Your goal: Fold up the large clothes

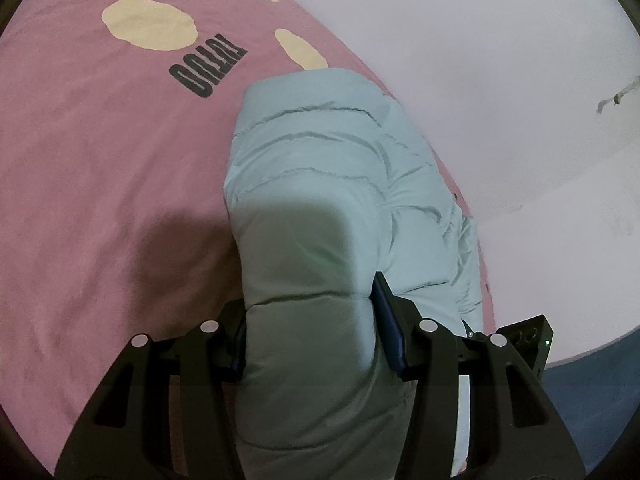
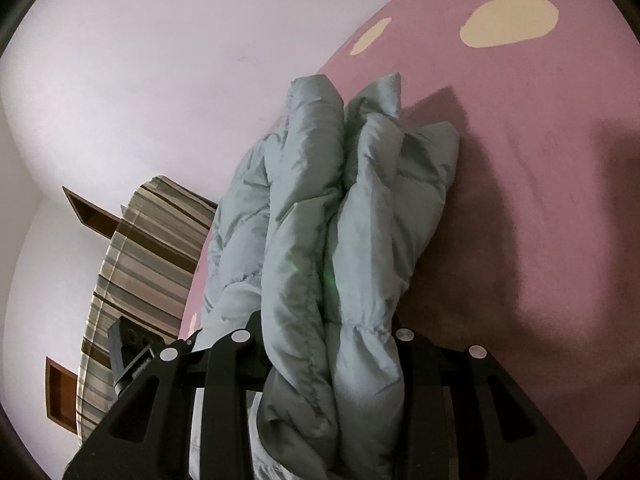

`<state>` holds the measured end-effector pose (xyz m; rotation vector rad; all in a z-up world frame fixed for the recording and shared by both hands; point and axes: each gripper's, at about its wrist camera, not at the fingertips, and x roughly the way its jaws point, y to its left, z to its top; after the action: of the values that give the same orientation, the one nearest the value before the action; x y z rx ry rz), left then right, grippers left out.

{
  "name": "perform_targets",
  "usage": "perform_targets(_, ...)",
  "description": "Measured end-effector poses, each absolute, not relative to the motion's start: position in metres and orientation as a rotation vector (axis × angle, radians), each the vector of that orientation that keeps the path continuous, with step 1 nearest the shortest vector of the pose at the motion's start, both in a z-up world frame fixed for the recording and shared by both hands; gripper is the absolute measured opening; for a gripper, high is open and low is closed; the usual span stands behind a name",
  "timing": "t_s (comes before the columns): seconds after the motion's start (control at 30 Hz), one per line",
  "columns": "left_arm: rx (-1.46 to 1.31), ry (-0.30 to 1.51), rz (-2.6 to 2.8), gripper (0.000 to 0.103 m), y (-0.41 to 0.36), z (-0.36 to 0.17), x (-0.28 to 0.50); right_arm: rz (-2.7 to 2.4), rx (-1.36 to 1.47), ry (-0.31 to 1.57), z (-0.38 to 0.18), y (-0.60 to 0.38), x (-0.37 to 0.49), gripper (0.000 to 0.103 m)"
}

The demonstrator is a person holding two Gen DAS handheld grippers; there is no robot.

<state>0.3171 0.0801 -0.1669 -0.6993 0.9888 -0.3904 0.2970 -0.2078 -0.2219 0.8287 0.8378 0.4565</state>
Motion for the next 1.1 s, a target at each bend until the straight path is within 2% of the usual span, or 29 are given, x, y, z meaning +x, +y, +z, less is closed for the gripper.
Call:
perform_targets(0.3,-0.69,0.993,-0.376,0.056,0.078,-0.166,0.322,0.435,0.838,0.846,-0.222,-0.197,0.3,0.039)
perform_targets(0.4,-0.695,0.997,-0.373,0.058,0.078,-0.168,0.322,0.422,0.844,0.848,-0.223,-0.201,0.298,0.045)
perform_targets(0.5,-0.69,1.006,-0.354,0.067,0.079,-0.167,0.319,0.404,0.84,0.849,-0.222,-0.205,0.294,0.051)
perform_targets(0.67,-0.633,0.995,-0.339,0.075,0.08,-0.16,0.311,0.383,0.826,0.845,-0.215,-0.201,0.287,0.058)
perform_targets(0.8,-0.567,0.977,-0.324,0.079,0.078,-0.152,0.299,0.367,0.844,0.846,-0.215,-0.204,0.277,0.06)
perform_targets(1.1,-0.549,0.986,-0.29,0.08,0.084,-0.154,0.274,0.336,0.848,0.845,-0.216,-0.204,0.247,0.061)
